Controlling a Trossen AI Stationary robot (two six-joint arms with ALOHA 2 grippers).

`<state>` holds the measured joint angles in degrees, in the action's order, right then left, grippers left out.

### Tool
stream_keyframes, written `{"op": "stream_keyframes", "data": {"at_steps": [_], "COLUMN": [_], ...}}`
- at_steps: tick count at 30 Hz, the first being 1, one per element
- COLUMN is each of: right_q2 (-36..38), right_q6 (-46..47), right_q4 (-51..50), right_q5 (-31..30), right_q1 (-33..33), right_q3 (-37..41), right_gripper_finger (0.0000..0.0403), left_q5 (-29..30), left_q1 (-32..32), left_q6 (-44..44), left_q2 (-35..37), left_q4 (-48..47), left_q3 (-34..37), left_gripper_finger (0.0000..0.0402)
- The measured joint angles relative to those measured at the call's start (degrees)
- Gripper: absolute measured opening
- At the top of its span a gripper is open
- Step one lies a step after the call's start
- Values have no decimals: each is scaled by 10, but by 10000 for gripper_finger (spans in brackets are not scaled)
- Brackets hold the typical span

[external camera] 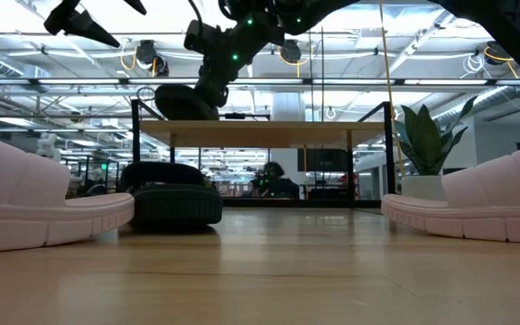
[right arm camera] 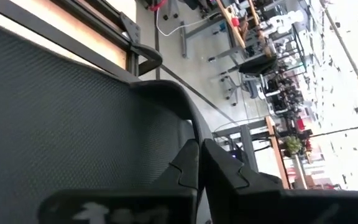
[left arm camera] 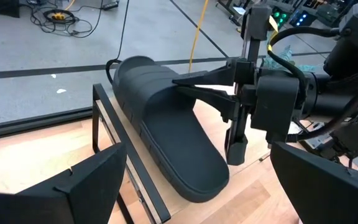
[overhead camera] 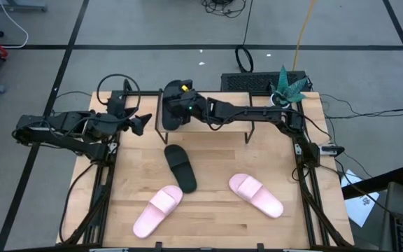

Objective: Pick and place slides into the shelf
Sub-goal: Put the right black slipper on the shelf

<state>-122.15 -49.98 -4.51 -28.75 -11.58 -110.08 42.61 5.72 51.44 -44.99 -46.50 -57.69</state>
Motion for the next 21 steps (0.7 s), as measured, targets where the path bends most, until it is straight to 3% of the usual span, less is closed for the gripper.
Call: {"op": "stream_keyframes", "data": {"at_steps": [21], "right_q2": [-19], "right_q6": [40], "right_q4": [0], "right_q5": [3], "right_q1": [-3], "right_q3": [0], "right_gripper_finger": [0], "left_q5": [1], "left_q1": [0], "left_q6": [-2], "left_q2": [0], "left_q4": [0], "left_q3": [0], "left_gripper_finger": [395]}}
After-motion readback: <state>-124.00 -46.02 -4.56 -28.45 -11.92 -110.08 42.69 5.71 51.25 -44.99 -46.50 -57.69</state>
